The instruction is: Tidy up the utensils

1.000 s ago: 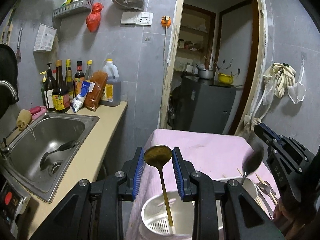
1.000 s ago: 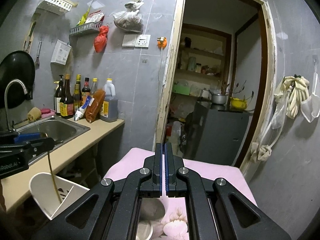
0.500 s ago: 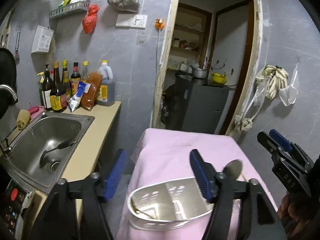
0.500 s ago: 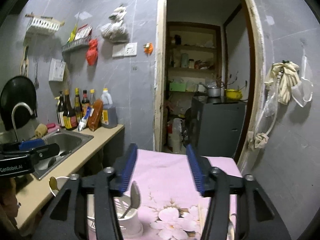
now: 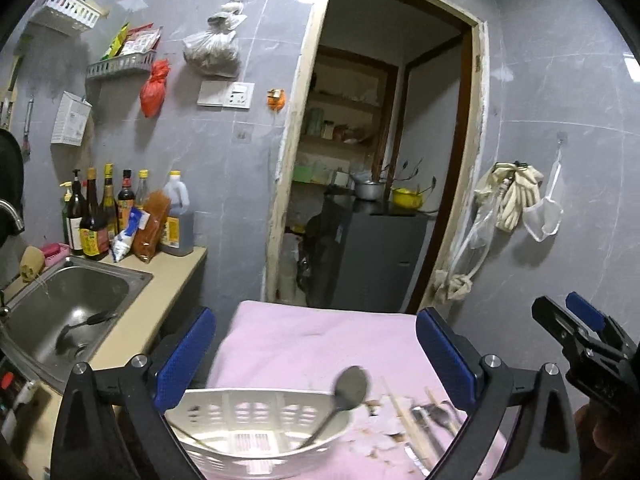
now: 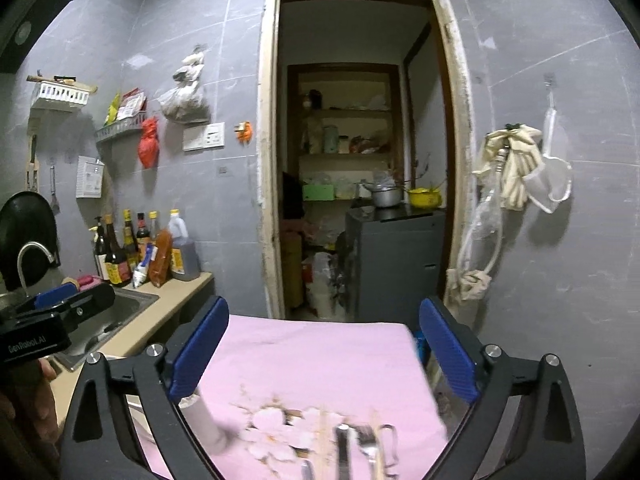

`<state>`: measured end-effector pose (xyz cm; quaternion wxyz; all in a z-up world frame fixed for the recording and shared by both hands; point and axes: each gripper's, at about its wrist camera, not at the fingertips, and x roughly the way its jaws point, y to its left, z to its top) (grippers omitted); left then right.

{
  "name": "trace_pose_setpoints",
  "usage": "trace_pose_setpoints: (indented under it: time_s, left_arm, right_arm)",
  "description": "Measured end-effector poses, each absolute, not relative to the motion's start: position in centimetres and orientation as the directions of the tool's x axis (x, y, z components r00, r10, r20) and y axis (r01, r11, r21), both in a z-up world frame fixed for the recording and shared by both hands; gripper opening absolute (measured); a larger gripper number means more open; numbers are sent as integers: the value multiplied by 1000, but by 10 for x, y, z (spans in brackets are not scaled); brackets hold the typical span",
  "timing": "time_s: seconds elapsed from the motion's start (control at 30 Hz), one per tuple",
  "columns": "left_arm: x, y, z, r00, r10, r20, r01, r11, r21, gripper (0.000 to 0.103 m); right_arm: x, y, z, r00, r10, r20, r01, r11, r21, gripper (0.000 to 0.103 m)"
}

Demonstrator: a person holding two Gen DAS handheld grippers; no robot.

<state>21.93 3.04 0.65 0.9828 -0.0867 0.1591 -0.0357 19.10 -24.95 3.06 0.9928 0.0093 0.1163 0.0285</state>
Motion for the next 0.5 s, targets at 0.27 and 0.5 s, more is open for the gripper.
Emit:
trace_pose_setpoints:
  time_s: [0.27, 0.5]
  left_arm:
    - [219, -27, -3, 942, -120, -315, 69, 983, -168, 101]
    - [224, -73, -33, 921, -134, -366, 80, 984, -160, 101]
  right_arm:
    - [194, -312, 14, 958, 11, -288, -6, 1000, 16, 97]
    - [210, -355, -19, 933, 2, -359, 1, 1000, 7, 97]
